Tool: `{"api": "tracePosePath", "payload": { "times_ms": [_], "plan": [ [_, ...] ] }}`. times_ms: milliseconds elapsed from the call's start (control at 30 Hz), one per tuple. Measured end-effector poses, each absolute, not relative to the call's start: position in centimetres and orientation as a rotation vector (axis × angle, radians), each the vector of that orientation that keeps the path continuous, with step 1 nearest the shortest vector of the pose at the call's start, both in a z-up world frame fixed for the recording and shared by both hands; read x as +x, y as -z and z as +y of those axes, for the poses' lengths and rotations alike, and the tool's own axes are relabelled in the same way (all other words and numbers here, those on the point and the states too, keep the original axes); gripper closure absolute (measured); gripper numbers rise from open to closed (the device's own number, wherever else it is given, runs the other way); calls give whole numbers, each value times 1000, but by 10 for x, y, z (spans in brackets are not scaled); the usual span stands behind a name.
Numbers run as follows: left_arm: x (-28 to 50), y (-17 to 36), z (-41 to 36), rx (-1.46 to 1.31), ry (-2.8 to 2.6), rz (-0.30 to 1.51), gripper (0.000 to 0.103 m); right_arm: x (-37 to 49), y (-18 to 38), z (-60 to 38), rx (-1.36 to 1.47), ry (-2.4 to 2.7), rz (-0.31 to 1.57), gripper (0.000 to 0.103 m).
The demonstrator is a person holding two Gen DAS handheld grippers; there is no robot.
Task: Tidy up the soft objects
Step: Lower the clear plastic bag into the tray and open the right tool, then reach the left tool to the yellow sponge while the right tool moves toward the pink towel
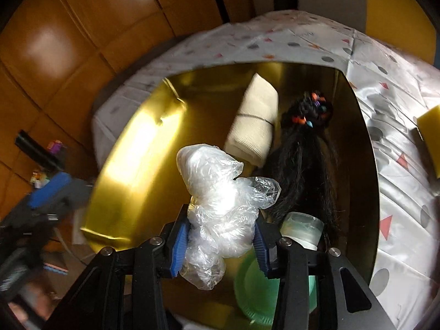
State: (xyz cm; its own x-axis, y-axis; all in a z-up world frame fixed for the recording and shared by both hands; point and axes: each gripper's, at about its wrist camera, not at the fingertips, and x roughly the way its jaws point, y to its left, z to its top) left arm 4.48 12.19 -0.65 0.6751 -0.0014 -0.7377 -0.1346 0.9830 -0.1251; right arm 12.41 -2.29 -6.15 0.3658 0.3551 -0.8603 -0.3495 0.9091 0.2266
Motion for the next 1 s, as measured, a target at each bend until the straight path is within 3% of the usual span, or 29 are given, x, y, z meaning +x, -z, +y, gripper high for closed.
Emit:
{"api": "tracePosePath", "payload": {
  "times_ms": [133, 200, 267, 1000],
  "plan": [
    [45, 7, 121, -168, -71, 830, 37, 125, 70, -20, -23, -428, 1116, 51],
    [46, 8, 120, -166, -69, 833, 37, 123, 69, -20, -23, -438, 1102, 38],
    [46, 8, 119, -163, -68, 834, 37, 121, 64, -21, -19, -447, 1083, 34],
    [41, 3, 95, -93, -30, 834, 37, 93, 12, -71, -29, -382, 896, 28]
  ]
}}
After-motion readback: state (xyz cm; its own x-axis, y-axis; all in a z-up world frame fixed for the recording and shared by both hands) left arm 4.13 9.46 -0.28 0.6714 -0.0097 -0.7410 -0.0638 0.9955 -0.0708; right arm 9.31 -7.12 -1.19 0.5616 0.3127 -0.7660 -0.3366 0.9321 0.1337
